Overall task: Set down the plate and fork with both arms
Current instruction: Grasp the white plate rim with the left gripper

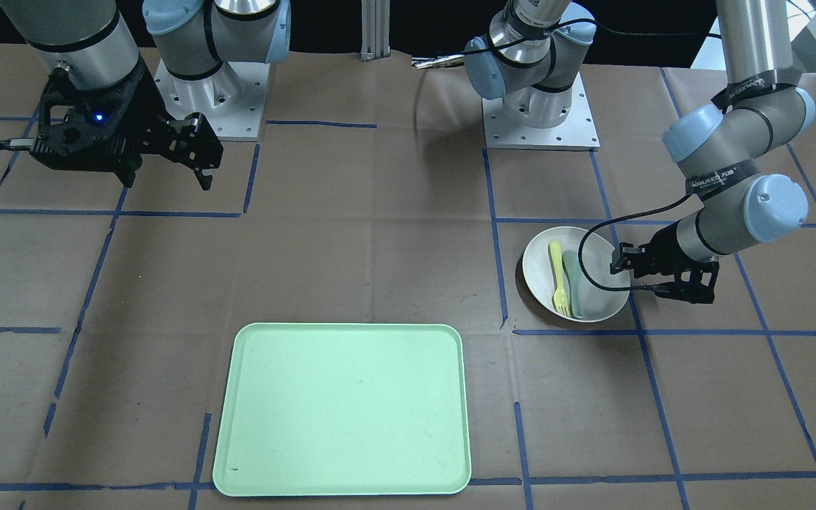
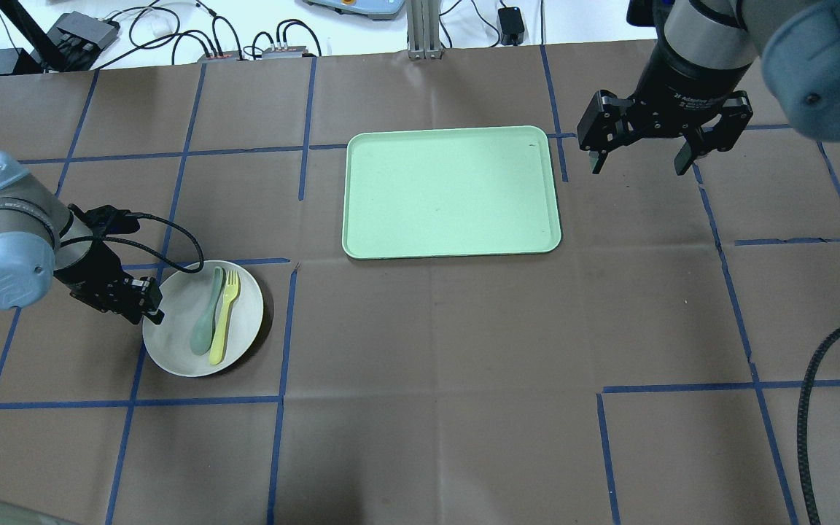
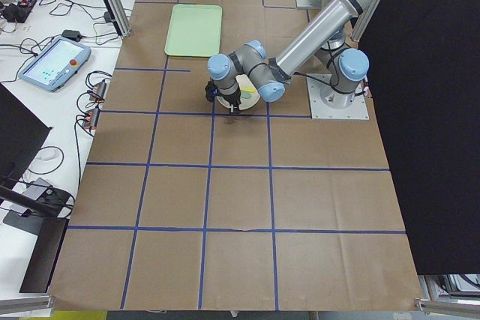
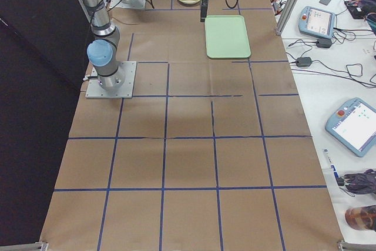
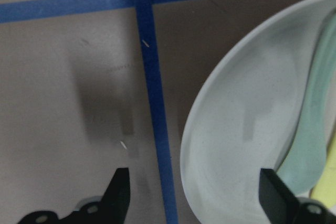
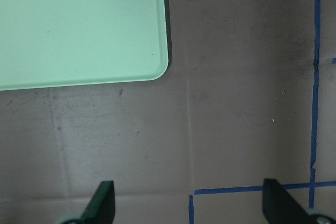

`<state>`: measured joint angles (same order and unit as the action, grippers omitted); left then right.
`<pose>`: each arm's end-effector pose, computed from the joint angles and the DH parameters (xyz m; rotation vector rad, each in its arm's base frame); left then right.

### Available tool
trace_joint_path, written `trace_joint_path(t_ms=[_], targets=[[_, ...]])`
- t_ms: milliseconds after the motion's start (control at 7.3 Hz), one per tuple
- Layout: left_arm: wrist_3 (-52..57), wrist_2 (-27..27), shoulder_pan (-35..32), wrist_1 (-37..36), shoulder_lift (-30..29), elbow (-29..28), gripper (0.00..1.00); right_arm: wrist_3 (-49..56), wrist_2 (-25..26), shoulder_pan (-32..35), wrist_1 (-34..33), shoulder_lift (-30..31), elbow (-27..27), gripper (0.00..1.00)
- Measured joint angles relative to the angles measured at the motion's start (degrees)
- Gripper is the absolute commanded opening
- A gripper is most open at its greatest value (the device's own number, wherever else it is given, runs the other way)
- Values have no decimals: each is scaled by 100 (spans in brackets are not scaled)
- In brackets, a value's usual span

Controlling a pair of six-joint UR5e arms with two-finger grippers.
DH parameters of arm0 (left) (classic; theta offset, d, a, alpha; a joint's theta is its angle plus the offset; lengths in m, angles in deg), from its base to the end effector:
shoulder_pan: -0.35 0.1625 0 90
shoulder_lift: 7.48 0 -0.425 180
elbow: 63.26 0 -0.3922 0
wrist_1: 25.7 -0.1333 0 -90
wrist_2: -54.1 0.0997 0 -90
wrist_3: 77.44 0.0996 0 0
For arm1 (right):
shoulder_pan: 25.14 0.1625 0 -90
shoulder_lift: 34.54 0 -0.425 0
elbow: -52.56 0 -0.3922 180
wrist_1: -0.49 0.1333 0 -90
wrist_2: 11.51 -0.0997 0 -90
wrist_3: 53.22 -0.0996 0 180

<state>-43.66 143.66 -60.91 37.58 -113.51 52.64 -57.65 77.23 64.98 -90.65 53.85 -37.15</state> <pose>0.1129 -0.4846 0.1866 -0.1295 -2.9761 -0.3341 0.1365 -0.5031 0.4784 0.1174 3.1175 0.0063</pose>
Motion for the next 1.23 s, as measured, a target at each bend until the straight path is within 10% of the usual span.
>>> trace_joint_path(t_ms=[1233], targets=[[-83,-19,27,-106,-110,-50,0,-44,78,-14,126,44,27,100]])
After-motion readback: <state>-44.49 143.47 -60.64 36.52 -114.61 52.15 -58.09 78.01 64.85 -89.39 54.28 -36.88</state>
